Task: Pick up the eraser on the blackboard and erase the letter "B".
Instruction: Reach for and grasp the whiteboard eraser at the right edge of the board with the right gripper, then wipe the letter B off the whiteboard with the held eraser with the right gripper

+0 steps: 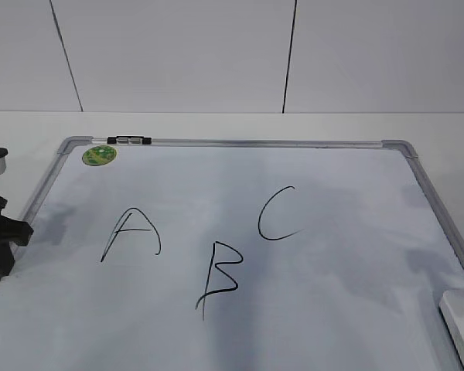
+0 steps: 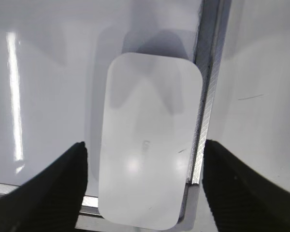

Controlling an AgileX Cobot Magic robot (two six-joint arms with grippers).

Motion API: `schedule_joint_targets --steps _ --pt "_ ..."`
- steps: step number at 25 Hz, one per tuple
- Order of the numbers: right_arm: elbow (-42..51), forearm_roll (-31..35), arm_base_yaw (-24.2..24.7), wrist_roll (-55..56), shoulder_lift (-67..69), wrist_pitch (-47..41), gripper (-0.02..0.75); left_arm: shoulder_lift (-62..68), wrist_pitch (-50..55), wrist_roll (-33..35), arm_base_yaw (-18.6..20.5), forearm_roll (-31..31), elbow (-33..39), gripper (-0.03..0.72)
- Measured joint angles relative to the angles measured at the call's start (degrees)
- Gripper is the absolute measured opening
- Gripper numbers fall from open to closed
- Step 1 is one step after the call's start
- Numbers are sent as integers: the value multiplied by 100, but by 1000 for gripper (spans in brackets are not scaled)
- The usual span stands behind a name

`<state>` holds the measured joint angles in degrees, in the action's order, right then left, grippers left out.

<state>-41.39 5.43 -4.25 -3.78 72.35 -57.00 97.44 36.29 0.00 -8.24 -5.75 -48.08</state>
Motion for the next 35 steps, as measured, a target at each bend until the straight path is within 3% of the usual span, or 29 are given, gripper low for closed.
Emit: schedule_joint_targets --steps 35 --pt "-47 111 0 0 1531 290 596 12 10 0 0 10 -10 181"
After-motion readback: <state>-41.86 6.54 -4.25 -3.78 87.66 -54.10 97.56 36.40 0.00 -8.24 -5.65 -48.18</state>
